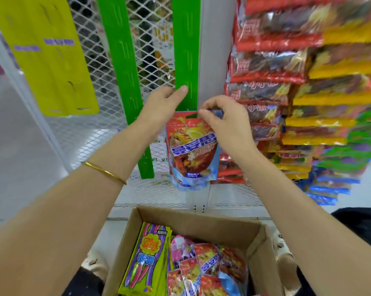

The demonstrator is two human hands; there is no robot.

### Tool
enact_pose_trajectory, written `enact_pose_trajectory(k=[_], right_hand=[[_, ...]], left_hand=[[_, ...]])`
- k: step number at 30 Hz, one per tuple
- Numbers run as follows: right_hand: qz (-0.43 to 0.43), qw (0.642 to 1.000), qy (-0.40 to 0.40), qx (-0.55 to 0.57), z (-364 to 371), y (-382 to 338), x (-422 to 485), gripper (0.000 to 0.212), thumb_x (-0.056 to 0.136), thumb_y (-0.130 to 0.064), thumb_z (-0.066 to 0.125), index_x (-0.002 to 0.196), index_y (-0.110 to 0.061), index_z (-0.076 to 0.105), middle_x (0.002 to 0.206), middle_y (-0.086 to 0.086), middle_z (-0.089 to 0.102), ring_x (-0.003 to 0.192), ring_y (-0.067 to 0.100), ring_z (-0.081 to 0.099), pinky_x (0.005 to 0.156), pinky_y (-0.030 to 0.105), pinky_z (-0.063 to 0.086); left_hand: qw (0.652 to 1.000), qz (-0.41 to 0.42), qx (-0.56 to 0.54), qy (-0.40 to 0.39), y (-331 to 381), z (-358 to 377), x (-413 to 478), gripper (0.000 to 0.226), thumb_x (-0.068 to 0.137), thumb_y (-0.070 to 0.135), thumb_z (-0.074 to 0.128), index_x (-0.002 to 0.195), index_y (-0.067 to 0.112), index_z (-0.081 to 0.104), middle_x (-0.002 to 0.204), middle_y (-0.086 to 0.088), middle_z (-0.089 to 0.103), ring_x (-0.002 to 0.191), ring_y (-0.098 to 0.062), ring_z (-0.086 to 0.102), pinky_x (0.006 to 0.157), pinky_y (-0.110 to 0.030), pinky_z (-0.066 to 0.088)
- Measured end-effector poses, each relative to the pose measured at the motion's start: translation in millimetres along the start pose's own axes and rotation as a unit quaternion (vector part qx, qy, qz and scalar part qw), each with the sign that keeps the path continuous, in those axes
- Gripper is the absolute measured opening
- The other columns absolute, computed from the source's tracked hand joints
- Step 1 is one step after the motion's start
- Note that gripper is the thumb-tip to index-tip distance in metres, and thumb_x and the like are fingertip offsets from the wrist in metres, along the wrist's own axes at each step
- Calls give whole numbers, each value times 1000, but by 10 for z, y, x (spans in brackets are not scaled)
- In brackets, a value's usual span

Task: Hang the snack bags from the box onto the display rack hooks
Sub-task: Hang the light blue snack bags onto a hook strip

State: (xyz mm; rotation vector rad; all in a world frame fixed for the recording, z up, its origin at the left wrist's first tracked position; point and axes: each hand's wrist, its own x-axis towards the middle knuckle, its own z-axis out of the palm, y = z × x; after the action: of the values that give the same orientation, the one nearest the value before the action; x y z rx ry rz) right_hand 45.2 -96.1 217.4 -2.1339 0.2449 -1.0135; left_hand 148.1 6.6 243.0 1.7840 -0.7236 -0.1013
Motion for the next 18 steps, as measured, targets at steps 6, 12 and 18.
enact_pose_trajectory(k=[6,12,18], right_hand=[[-12,998,44,-40,131,-120,117,4,85,-8,63,87,-6,61,79,-5,53,75,8,47,65,4,34],[16,999,11,-49,184,-43,93,10,87,-11,62,82,-13,53,78,-5,53,75,13,51,63,21,35],[41,998,-23,-48,229,106,-56,6,88,-9,60,87,-10,54,84,0,56,82,16,54,71,26,40]], left_hand=[[1000,-22,4,-21,43,-22,-28,33,93,40,51,75,13,51,74,-11,53,63,-16,51,59,-25,39],[999,-32,10,-22,39,-39,-54,37,93,43,50,69,16,48,62,-2,50,47,-8,52,48,-15,41],[1000,-9,18,-20,-70,-54,-79,44,94,36,52,67,2,54,69,-20,53,62,-14,50,66,-26,42]])
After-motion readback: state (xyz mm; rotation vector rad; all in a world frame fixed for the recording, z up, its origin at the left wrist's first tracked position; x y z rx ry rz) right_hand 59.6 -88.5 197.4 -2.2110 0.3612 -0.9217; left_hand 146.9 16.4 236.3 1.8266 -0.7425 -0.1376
